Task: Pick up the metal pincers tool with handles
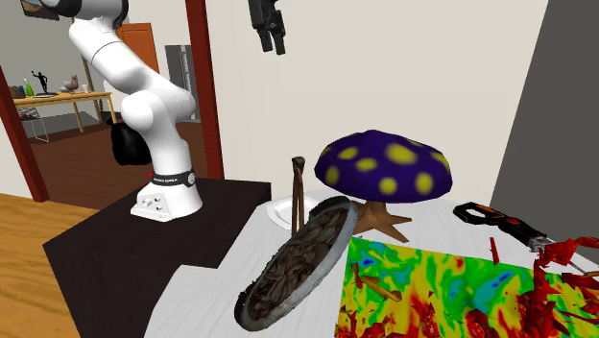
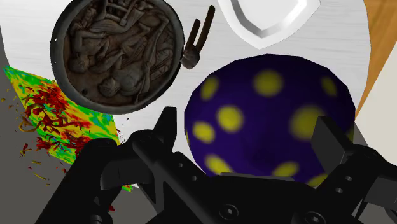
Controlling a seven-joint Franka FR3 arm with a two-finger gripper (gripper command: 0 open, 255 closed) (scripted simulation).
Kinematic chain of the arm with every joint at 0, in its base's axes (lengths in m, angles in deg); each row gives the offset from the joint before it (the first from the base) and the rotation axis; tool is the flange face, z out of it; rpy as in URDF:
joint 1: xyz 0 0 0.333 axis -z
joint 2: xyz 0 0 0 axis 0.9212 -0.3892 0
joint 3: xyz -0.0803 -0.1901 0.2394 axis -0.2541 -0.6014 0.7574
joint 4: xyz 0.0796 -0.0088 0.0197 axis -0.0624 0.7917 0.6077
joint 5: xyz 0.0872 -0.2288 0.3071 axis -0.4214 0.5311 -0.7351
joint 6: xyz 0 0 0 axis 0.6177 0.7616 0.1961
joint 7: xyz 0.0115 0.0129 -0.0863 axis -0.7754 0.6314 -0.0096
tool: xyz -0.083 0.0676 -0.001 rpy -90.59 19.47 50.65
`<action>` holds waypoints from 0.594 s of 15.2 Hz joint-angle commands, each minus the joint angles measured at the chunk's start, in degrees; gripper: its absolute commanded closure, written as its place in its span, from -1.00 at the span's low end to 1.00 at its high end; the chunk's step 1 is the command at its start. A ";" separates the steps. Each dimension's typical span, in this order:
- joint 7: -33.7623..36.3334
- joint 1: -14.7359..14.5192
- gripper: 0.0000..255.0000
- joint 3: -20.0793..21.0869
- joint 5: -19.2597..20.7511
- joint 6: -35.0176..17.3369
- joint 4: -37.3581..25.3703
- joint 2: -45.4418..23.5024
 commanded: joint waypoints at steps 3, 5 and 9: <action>-1.16 0.11 -1.00 -1.24 0.32 -1.95 1.11 -2.55; -2.32 0.21 -1.00 -2.46 0.61 -3.90 2.05 -5.30; -4.70 0.41 -1.00 -4.84 1.04 -7.79 3.37 -11.33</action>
